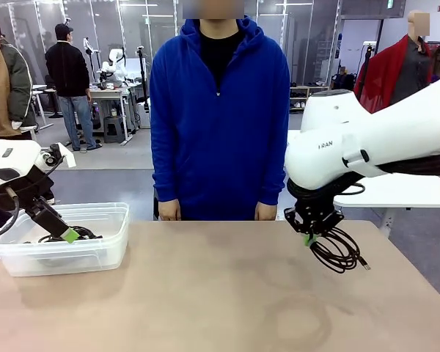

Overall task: Organize and store the cables.
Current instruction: Place the USB Extension Cable into the Organizing box.

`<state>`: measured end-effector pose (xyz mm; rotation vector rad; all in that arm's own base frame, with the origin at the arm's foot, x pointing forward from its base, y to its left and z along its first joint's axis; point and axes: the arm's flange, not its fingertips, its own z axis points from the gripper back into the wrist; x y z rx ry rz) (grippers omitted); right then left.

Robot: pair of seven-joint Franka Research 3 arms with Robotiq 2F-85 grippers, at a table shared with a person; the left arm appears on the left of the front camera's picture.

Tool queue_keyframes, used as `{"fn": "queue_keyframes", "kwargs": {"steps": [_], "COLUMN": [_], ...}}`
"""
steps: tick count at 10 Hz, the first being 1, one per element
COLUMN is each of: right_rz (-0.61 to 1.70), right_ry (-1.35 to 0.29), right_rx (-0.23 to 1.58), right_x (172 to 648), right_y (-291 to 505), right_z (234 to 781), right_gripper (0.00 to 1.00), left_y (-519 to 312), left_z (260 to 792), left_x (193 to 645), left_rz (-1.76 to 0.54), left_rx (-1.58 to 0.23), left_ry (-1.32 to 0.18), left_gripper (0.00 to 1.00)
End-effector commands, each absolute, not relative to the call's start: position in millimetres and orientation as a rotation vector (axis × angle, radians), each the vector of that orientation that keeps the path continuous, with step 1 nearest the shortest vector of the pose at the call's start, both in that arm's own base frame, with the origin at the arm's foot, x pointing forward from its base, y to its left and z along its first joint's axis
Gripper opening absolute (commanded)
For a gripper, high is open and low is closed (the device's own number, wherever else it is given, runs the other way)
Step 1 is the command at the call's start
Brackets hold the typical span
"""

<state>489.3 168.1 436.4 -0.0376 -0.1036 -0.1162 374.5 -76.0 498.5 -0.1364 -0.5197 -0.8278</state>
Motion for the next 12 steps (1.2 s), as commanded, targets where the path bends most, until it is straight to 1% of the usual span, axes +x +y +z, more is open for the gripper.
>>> {"fn": "queue_keyframes", "kwargs": {"steps": [1,3,5,6,7,8,10,12], "right_rz": [-0.141,-0.096,-0.089,-0.092,-0.083,-0.085,-0.083,-0.080], "right_ry": [-0.109,-0.116,-0.062,-0.020,-0.033,-0.032,-0.034,-0.001], "right_rx": [0.004,0.067,0.077,0.112,0.141,0.130,0.129,0.154], "right_x": [499,505,513,515,515,515,517,523], "right_y": [200,244,287,307,329,348,374,384], "right_z": [434,419,411,411,408,398,376,351], "right_gripper": [0.00,0.00,0.00,0.00,0.00,0.00,0.00,0.00], "left_y": [-76,-76,-76,-76,-76,-76,-76,-76], "left_z": [499,499,499,499,499,499,499,499], "left_x": [374,374,374,374,374,374,374,374], "left_rz": [-0.829,-0.829,-0.829,-0.829,-0.829,-0.829,-0.829,-0.829], "left_rx": [-0.136,-0.136,-0.136,-0.136,-0.136,-0.136,-0.136,-0.136], "left_ry": [-0.521,-0.521,-0.521,-0.521,-0.521,-0.521,-0.521,-0.521], "left_gripper": [1.00,1.00,1.00,1.00,1.00,1.00,1.00,1.00]}}
